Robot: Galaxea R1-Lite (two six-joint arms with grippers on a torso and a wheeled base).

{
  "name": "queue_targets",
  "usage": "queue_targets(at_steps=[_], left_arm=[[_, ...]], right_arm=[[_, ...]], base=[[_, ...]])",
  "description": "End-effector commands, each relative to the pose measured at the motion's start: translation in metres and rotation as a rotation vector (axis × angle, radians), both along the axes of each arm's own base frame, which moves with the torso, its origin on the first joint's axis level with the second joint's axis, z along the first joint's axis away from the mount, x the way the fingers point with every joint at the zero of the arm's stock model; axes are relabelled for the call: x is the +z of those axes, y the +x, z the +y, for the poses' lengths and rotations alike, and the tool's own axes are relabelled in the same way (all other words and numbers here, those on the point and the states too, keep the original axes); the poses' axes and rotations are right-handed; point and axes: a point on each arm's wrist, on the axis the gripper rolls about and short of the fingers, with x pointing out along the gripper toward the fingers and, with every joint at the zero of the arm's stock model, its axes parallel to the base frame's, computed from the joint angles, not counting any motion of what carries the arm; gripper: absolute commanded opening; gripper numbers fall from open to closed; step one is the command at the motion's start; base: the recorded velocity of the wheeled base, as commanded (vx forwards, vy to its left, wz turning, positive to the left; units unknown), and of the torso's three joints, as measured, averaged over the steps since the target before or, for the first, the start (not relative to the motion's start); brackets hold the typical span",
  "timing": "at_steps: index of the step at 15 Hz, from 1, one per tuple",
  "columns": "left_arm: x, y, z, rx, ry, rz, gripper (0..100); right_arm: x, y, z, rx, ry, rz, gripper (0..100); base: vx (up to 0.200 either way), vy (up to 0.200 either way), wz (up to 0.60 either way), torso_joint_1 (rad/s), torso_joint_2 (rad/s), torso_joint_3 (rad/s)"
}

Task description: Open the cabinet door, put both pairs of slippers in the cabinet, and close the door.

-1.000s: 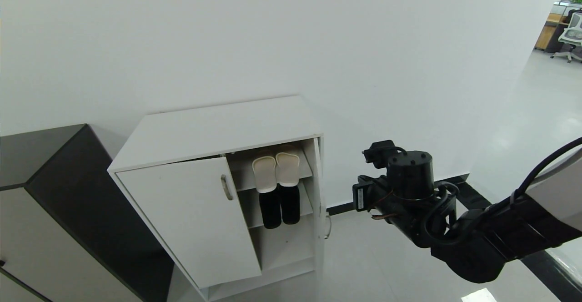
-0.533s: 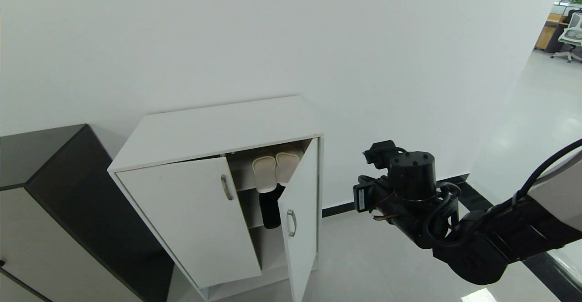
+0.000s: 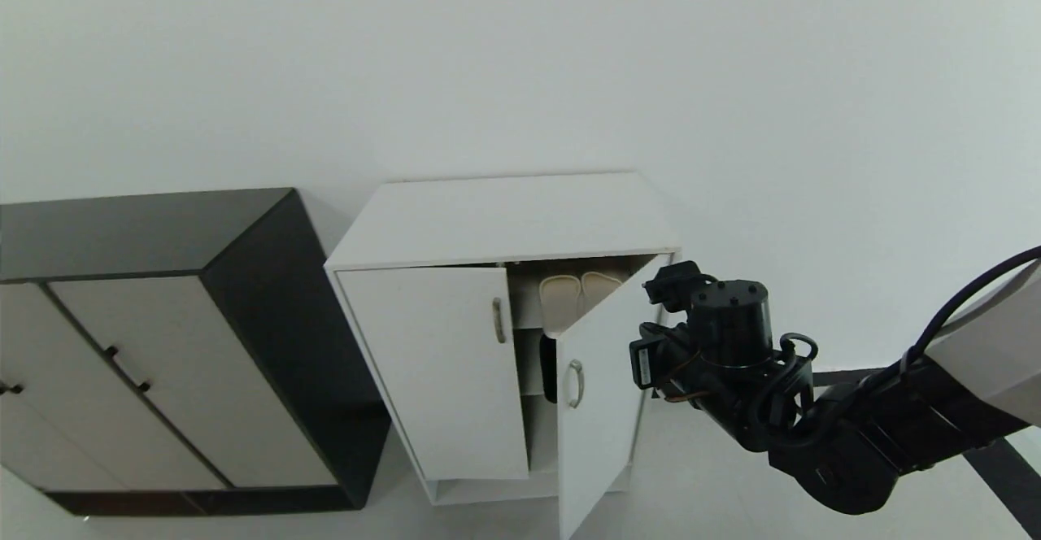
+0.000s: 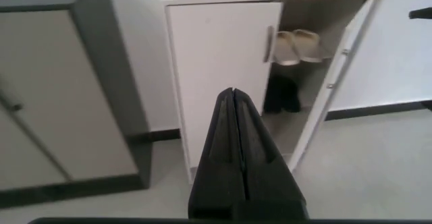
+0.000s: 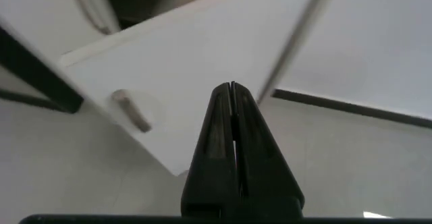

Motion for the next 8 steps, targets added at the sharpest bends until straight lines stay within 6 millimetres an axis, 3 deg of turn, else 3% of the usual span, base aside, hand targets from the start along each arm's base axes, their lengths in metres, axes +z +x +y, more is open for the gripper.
queue_targets(at_steps=[1, 4, 8], left_arm=[[0.0, 0.0, 0.0, 0.0, 0.0, 0.0, 0], [0.0, 0.0, 0.0, 0.0, 0.0, 0.0, 0], [0.0, 0.0, 0.0, 0.0, 0.0, 0.0, 0]], right_arm=[[-0.003, -0.001, -0.001, 0.002, -0.007, 0.003, 0], [-0.001, 0.001, -0.006, 0.062, 0.049, -0.026, 0], [-0.014, 0.004, -0.034, 0.205, 0.083, 0.021, 0]], base=[[0.0, 0.0, 0.0, 0.0, 0.0, 0.0], [0.0, 0.0, 0.0, 0.0, 0.0, 0.0], [0.0, 0.0, 0.0, 0.0, 0.0, 0.0]])
